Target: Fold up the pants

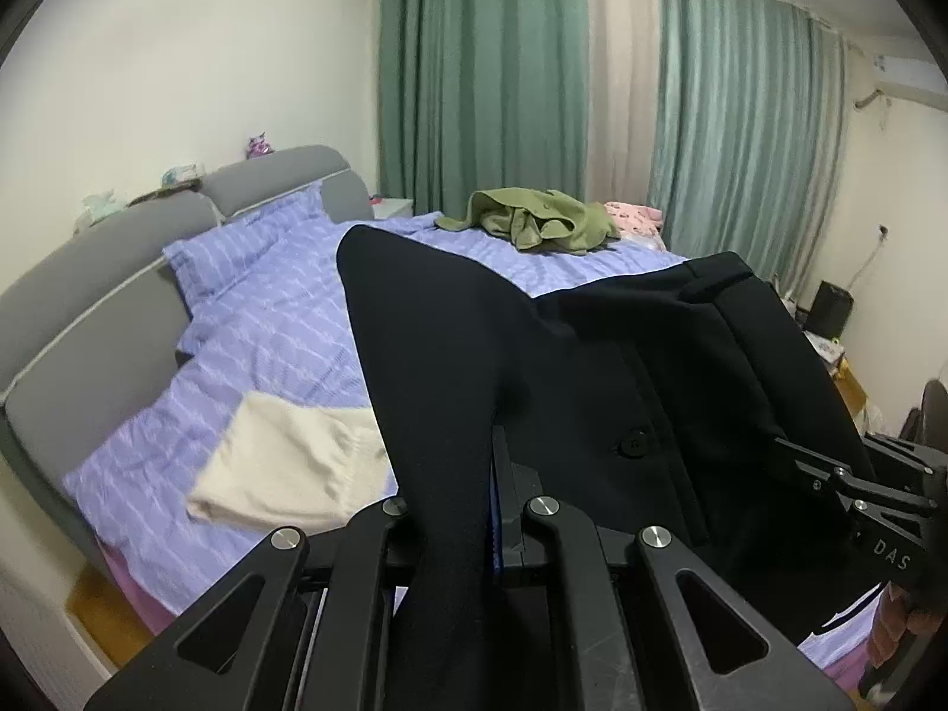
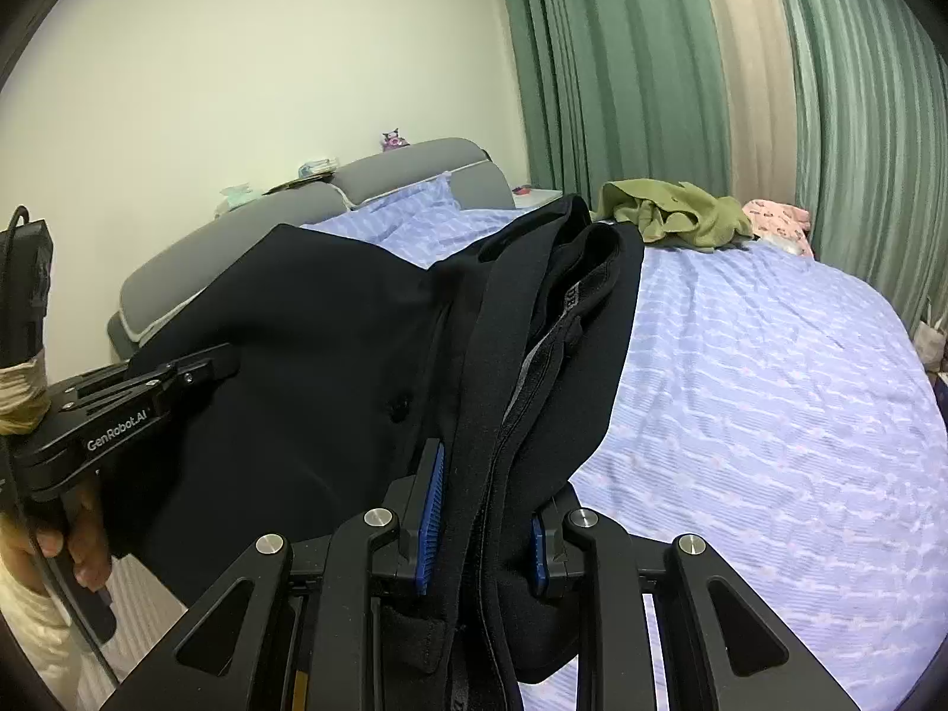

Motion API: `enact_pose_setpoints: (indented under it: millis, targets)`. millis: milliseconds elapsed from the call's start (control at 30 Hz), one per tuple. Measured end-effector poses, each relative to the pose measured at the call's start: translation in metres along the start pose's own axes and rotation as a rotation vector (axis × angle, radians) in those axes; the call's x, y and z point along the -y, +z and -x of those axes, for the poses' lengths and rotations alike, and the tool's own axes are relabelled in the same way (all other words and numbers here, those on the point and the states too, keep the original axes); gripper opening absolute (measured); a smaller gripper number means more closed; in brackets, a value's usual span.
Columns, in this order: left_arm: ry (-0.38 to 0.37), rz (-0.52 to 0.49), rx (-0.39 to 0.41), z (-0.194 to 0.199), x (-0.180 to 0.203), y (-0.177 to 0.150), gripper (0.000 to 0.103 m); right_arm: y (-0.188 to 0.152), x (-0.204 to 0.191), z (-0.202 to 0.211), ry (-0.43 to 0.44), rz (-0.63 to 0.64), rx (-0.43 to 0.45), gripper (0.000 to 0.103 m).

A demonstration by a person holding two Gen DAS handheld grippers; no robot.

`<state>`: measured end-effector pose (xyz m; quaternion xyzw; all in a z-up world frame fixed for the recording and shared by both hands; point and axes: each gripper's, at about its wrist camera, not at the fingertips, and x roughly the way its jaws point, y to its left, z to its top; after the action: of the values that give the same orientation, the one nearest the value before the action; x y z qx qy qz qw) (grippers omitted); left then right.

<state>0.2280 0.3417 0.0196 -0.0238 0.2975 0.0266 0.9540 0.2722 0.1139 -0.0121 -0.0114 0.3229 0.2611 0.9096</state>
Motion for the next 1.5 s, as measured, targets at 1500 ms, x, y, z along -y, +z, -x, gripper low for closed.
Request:
enact_pose_setpoints:
  millis: [1500]
  targets:
    - [-0.097, -0.070, -0.496, -0.395, -0.379, -0.049, 0.012, 0.000, -0.150, -0.458, -0.067, -0.210, -0.473, 0.025]
